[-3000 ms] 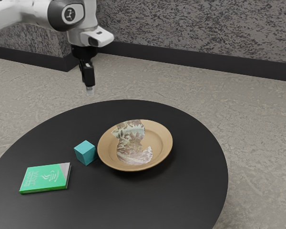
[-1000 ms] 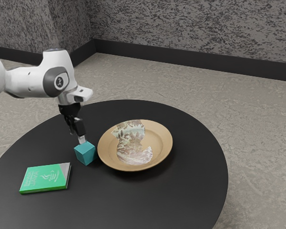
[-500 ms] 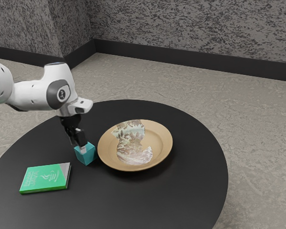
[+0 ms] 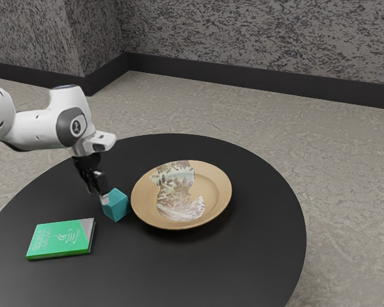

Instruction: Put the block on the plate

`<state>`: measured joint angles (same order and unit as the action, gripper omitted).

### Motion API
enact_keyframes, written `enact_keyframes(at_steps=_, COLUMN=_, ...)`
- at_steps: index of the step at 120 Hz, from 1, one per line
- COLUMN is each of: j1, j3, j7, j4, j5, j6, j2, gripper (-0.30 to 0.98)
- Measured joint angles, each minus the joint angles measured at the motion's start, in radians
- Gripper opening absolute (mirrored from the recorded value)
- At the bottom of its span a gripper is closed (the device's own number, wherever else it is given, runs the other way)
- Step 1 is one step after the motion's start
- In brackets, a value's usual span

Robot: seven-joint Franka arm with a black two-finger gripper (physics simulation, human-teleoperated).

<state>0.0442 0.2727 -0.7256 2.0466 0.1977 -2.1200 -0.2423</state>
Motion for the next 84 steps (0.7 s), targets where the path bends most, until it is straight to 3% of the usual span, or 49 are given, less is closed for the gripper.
enact_keyframes(at_steps=84, j1=0.026, j3=0.000, j7=-0.011, j4=-0.067, j5=0.018, j6=-0.003, j2=-0.122, gripper=0.69)
